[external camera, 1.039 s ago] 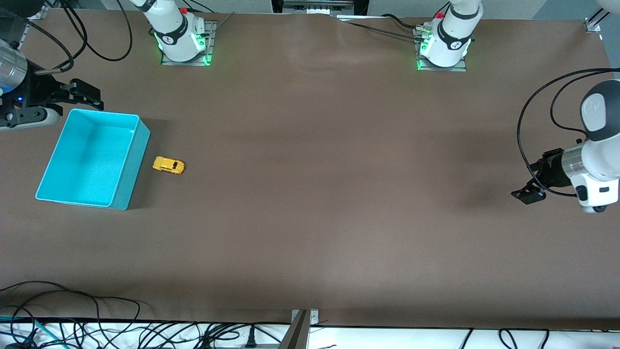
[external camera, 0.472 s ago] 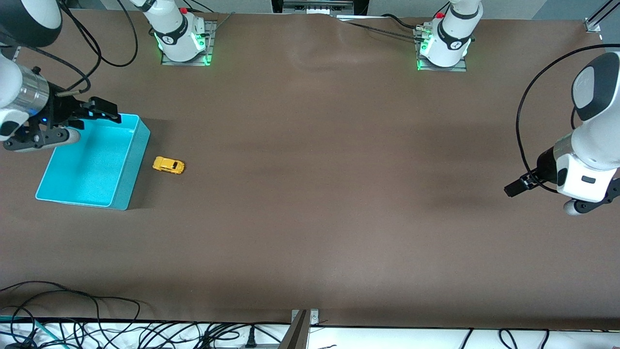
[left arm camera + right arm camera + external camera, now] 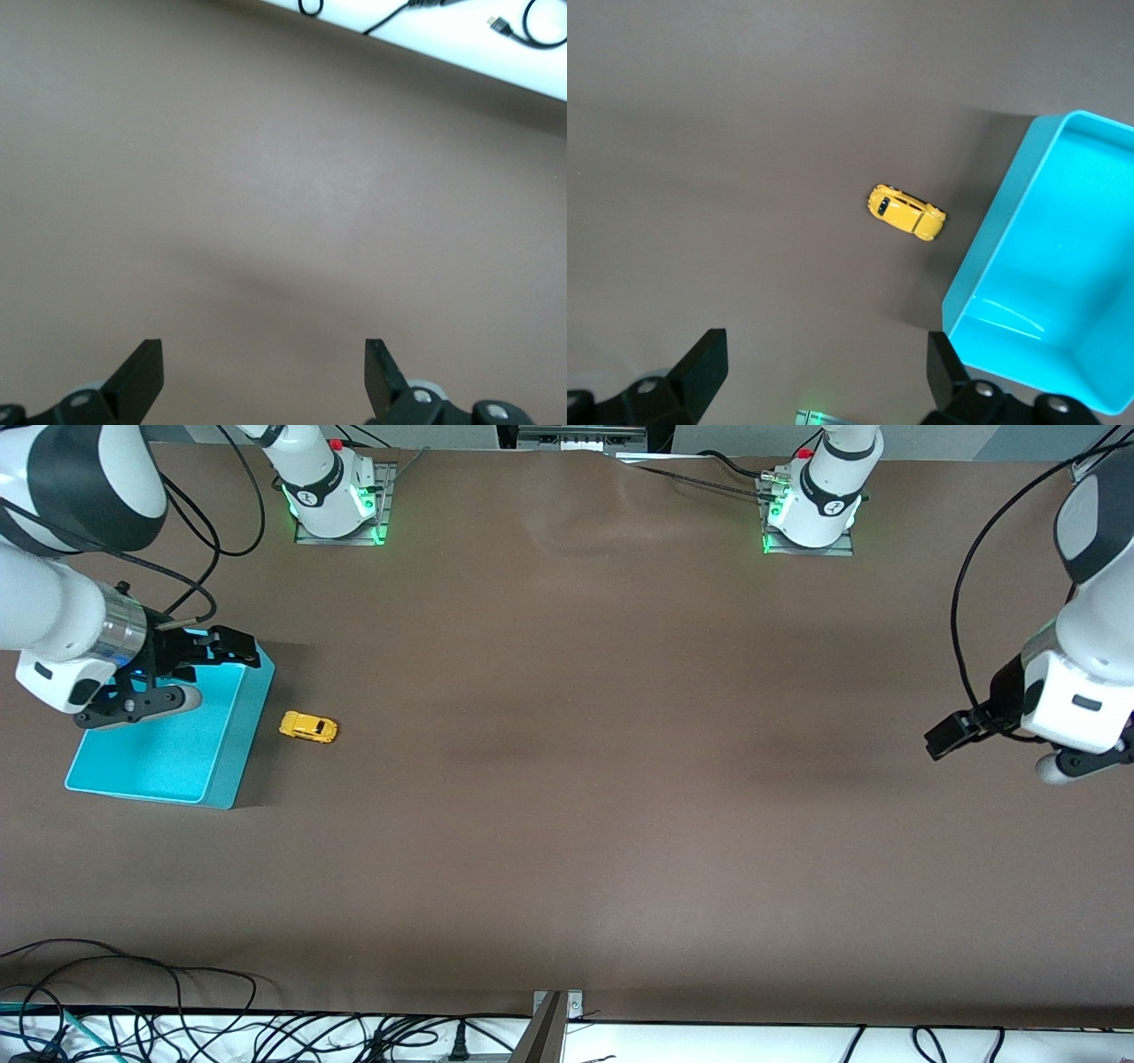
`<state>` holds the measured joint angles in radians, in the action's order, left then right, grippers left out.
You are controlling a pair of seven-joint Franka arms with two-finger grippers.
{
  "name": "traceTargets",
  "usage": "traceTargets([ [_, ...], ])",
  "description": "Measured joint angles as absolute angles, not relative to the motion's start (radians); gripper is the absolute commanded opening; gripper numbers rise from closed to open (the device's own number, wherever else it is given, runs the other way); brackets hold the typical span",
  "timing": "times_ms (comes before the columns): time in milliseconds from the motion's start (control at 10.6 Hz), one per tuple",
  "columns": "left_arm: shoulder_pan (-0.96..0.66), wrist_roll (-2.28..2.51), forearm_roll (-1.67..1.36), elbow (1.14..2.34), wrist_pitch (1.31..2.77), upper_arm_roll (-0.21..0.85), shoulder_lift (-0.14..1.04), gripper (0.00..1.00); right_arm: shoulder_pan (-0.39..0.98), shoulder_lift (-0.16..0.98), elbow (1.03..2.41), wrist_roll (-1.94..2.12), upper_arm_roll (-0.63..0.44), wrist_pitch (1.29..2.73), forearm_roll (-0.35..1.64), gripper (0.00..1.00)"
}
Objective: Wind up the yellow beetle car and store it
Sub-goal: 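Move the right gripper over the yellow car beside the teal box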
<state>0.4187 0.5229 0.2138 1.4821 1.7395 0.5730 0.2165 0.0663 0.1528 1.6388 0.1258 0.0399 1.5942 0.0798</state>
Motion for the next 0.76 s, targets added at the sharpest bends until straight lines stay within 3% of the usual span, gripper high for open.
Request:
traceTargets([
  [378, 0.452, 0.502, 0.214, 1.453, 1.72, 0.556, 0.219, 1.0, 0.061, 0.165, 1.735, 0.309, 0.037, 1.724, 0.08, 1.0],
  [756, 0.461, 0.495, 0.214, 1.453, 1.72, 0.556, 0.247, 1.0, 0.0, 0.166, 1.921, 0.634, 0.033, 1.92, 0.08, 1.0],
])
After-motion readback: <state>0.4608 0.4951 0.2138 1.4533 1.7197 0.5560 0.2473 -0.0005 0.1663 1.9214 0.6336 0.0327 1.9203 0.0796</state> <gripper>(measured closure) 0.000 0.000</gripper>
